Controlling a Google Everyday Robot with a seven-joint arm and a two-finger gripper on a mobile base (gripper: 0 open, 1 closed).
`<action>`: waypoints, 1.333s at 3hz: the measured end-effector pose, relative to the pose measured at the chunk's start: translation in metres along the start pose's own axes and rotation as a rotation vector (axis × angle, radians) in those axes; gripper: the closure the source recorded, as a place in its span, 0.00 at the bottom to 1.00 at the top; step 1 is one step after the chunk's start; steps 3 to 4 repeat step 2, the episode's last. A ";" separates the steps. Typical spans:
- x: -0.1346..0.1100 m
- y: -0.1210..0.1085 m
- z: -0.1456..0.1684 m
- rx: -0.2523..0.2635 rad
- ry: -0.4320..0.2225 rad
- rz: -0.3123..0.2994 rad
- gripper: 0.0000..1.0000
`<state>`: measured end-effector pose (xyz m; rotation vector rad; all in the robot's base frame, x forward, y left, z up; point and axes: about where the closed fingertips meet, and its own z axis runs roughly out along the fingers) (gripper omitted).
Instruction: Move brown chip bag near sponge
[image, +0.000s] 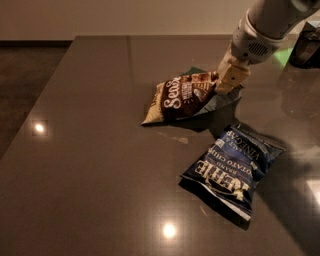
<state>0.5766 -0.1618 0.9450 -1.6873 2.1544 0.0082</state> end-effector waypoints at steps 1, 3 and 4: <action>-0.001 0.000 0.001 0.001 -0.001 -0.002 0.00; -0.001 0.000 0.001 0.001 -0.001 -0.002 0.00; -0.001 0.000 0.001 0.001 -0.001 -0.002 0.00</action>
Offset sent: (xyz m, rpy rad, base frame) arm 0.0007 0.0013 -0.0006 0.0003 -0.0011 0.0016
